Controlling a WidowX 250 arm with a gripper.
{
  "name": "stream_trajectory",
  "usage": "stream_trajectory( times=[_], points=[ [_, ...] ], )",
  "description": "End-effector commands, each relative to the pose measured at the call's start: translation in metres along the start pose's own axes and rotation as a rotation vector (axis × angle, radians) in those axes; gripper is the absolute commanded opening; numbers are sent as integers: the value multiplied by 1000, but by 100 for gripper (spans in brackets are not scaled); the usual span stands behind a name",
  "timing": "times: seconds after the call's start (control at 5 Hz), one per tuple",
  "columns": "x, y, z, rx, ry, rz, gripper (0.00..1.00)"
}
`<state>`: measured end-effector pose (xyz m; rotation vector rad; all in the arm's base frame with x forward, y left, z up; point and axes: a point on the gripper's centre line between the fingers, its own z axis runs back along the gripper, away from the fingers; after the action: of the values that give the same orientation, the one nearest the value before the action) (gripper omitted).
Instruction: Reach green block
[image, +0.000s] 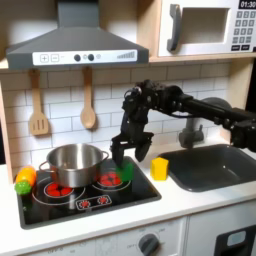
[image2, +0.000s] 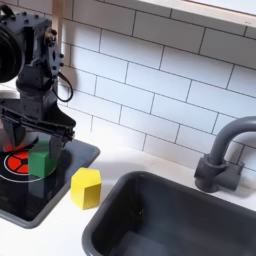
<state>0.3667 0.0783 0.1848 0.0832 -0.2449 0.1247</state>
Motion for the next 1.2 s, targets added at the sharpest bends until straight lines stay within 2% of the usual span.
stream_trajectory(
  times=[0.0,0.6,1.0],
  points=[
    [3,0,-10,-5,21,-3,100],
    [5,-1,-21,-11,44,-4,100],
    [8,0,-22,-10,37,-23,100]
  ],
)
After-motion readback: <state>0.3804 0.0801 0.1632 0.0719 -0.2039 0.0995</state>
